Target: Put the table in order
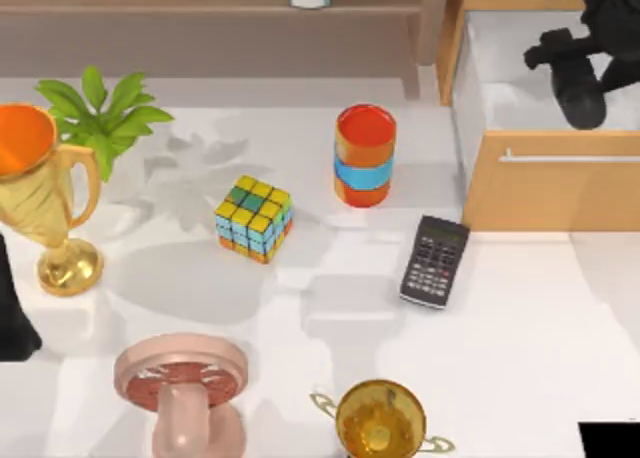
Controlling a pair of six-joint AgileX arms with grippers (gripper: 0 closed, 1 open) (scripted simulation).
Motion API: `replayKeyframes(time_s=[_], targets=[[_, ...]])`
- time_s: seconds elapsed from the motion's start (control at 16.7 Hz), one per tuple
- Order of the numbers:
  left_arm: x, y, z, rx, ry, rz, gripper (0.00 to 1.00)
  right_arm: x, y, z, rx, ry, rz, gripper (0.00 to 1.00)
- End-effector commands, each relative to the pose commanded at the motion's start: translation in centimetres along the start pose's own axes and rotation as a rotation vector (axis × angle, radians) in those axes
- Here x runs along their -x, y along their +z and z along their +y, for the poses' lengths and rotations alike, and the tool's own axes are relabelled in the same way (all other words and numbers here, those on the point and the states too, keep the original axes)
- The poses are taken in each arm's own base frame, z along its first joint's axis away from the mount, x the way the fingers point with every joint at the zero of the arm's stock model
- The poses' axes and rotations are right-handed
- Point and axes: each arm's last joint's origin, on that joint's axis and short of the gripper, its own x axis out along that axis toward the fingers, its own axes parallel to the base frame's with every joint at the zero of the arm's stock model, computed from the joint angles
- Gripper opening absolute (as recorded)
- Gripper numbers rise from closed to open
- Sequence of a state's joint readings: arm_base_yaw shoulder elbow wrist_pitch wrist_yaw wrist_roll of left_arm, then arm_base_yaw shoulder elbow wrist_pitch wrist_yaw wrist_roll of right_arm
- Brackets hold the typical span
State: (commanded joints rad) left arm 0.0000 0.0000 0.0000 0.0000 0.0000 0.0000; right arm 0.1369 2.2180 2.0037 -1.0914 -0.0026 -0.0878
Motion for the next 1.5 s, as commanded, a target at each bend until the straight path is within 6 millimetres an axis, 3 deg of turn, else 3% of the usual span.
replayKeyframes(time_s=[0.36,0.6,0.9,1.26,1.5], targets=[[0.0,0.0,0.0,0.000,0.000,0.000,1.00,8.4,-4.2,1.2,-0.035,-0.008,-0.162,0.00],[0.0,0.0,0.0,0.000,0.000,0.000,1.00,10.8,-9.2,2.9,-0.063,0.005,-0.182,0.00],[0.0,0.0,0.0,0.000,0.000,0.000,1.00,10.1,-16.9,4.7,-0.099,0.021,-0.117,0.00],[0.0,0.0,0.0,0.000,0.000,0.000,1.00,6.3,-25.9,5.9,-0.151,0.016,0.023,0.00],[0.0,0.0,0.0,0.000,0.000,0.000,1.00,3.8,-30.5,6.1,-0.186,-0.003,0.106,0.00]])
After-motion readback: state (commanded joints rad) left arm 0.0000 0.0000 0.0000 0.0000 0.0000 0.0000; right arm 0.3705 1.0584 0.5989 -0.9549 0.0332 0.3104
